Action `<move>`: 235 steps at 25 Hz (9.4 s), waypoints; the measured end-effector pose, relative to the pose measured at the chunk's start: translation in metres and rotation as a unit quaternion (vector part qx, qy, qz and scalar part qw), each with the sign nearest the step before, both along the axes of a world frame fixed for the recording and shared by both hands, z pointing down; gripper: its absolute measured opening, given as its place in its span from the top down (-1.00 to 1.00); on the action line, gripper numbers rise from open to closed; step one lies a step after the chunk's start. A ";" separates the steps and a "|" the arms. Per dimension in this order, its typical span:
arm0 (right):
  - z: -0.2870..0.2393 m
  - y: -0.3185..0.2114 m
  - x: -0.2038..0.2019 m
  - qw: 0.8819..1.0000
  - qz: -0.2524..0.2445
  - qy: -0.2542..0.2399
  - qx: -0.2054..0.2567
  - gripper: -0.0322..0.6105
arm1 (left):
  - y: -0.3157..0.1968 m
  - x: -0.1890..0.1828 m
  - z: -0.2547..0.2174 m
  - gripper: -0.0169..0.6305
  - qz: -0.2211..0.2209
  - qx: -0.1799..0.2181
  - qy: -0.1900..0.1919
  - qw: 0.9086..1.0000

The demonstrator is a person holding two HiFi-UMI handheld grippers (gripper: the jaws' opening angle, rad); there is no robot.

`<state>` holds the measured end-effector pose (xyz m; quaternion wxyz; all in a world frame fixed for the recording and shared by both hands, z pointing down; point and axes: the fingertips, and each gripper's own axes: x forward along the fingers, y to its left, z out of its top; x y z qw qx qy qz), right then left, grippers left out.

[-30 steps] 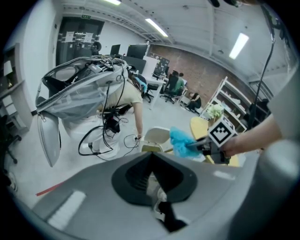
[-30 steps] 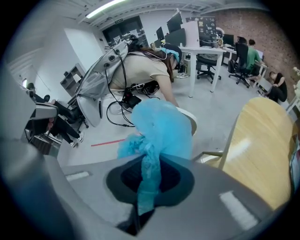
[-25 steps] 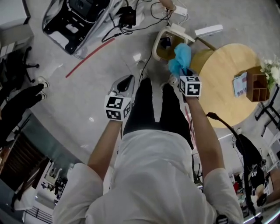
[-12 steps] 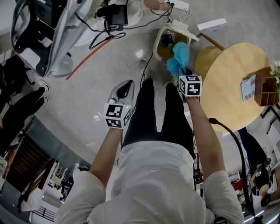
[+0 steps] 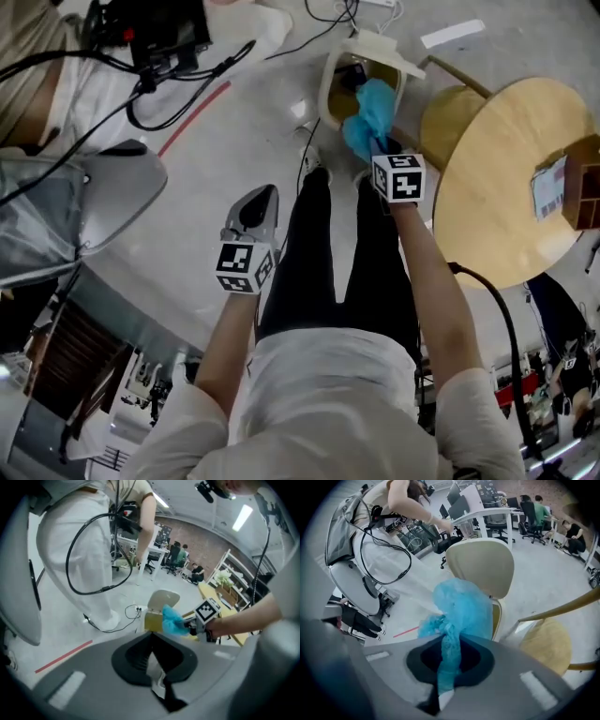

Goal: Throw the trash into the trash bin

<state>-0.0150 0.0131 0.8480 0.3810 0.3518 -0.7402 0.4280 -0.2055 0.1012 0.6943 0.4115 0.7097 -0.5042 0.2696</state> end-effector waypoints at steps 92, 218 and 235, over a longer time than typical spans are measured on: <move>-0.216 0.019 0.020 0.994 -0.019 -0.018 0.105 0.90 | -0.005 0.030 -0.121 0.94 0.046 0.061 -0.007 0.997; -0.272 0.029 0.376 0.969 0.210 -0.001 0.128 0.66 | -0.045 0.268 -0.202 0.94 0.178 0.072 0.023 0.981; -0.213 0.026 0.446 0.954 0.291 0.047 0.057 0.49 | -0.047 0.305 -0.191 0.94 0.201 0.046 0.014 0.978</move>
